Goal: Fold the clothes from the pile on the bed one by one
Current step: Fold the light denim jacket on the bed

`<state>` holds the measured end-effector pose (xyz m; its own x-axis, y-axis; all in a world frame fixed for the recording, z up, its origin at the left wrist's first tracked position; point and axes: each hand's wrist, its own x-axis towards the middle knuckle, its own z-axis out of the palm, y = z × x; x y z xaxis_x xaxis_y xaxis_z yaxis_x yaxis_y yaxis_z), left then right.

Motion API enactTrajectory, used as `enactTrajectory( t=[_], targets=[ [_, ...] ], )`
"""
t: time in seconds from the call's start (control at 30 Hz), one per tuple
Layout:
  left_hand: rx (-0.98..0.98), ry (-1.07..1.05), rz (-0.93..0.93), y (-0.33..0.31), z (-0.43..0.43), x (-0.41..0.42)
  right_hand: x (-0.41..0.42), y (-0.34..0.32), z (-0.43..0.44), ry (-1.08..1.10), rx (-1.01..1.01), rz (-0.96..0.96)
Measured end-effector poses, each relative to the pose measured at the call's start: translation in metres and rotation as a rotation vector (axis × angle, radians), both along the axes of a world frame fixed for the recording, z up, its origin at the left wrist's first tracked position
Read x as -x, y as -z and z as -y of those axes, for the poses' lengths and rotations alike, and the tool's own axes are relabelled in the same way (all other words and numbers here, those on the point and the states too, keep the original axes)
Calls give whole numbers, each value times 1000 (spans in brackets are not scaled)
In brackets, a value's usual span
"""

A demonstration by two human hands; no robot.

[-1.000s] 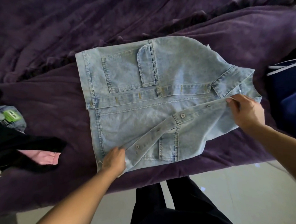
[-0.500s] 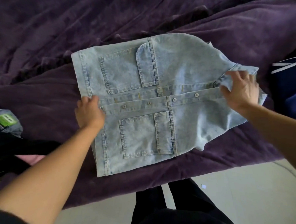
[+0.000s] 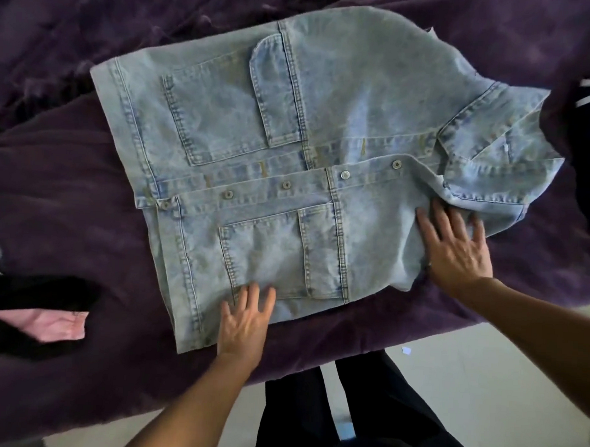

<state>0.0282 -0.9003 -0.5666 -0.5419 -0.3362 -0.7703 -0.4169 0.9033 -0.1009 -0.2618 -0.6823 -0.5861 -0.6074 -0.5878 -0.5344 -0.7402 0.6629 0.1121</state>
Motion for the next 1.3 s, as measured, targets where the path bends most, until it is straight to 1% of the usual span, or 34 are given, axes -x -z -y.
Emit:
enactTrajectory(
  t=[0.13,0.17,0.23,0.3,0.37,0.43,0.47,0.53,0.63,0.77,0.8,0.87,0.93,1.0,1.03,1.07,1.1,1.17,1.23,1.3],
  targets=[
    [46,-87,-223,10,18,-10,7,2,-7,1,81,8],
    [20,-116,-240,6,25,-8,10,-3,-12,1,112,25],
    [-85,-184,-205,-13,40,4,16,-16,-21,-11,155,99],
    [-130,-225,-137,-32,58,17,23,-38,-19,24,183,207],
    [-144,-230,-103,-50,83,32,42,-62,1,110,88,296],
    [-115,-288,-145,-70,117,54,74,-81,28,211,-34,378],
    [-77,-321,-194,-80,137,67,93,-89,42,243,-31,399],
    [14,-361,-304,-96,178,96,130,-106,72,261,60,372],
    [140,-383,-447,-109,233,143,174,-122,123,264,176,279],
    [280,-502,-651,-104,283,204,206,-115,179,296,258,41],
    [317,-534,-711,-100,287,214,208,-111,187,303,288,-21],
    [355,-532,-794,-89,281,224,200,-102,193,248,399,-130],
    [278,-462,-755,-73,255,224,182,-88,185,160,490,-153],
    [133,-365,-638,-52,219,214,164,-70,164,143,479,-111],
    [75,-317,-580,-42,201,209,160,-62,149,188,464,-110],
    [27,-273,-526,-33,185,206,161,-56,133,277,457,-129],
    [-15,-238,-485,-24,171,204,165,-52,116,420,455,-160],
    [-73,-209,-396,-8,151,206,175,-50,88,852,441,-178],
    [-104,-225,-301,1,141,213,183,-49,74,1265,445,-79],
    [-110,-240,-257,8,136,221,189,-45,72,1528,561,70]
  ],
)
